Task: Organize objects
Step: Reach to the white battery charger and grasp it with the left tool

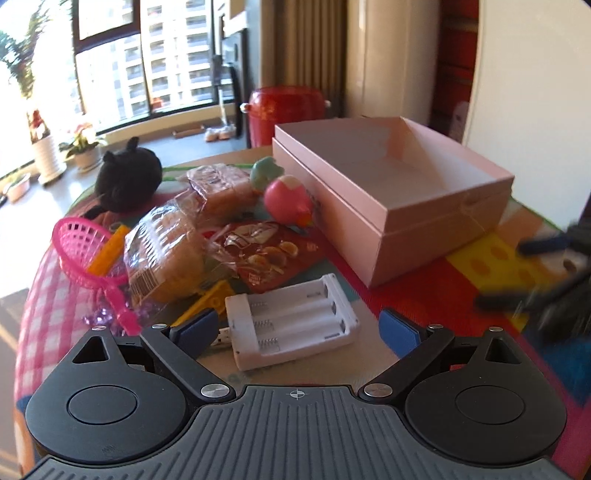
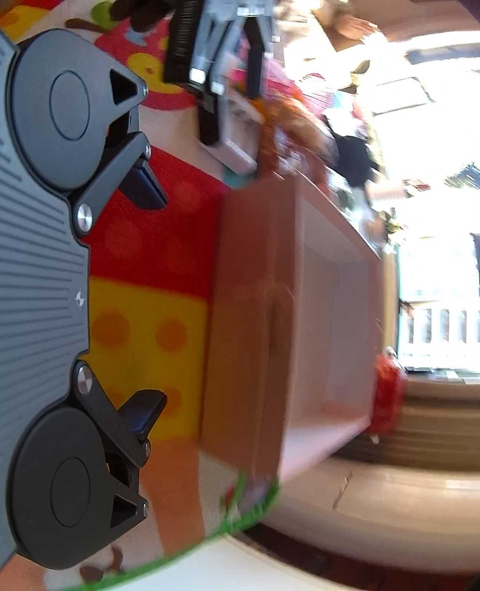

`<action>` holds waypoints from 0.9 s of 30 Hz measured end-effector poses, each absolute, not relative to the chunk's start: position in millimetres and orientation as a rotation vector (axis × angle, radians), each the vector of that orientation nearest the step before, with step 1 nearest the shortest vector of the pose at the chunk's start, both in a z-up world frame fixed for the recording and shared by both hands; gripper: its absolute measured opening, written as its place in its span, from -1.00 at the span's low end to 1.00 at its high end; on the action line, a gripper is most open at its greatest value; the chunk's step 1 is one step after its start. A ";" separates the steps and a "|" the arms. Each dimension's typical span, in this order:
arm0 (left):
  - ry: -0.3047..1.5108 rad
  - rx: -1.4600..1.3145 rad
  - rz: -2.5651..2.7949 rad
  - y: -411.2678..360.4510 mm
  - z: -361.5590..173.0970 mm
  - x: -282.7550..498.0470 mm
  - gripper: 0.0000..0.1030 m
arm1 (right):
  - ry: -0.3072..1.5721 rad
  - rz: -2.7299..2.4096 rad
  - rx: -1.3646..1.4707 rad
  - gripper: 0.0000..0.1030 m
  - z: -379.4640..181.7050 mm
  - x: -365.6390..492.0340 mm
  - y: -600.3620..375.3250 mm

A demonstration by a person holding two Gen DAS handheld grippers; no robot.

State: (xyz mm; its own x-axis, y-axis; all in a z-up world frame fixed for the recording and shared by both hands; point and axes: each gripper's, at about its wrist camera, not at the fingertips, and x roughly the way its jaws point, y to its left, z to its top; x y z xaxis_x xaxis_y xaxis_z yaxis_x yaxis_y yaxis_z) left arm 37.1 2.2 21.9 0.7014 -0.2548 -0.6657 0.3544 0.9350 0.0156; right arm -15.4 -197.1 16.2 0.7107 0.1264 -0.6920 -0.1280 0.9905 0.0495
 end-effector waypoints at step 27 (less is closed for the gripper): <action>0.698 0.230 -0.472 -8.7 27.4 17.2 0.05 | 0.626 -0.095 -0.023 1.00 27.8 -27.7 -213.9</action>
State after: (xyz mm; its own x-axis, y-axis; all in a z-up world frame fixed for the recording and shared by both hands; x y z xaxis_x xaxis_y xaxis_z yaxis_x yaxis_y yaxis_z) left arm 17.2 -8.7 27.4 0.6671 -0.3390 -0.6633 0.4894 0.8708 0.0472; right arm -27.7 -213.9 27.8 0.8061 -0.0952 -0.5840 0.0815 0.9954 -0.0498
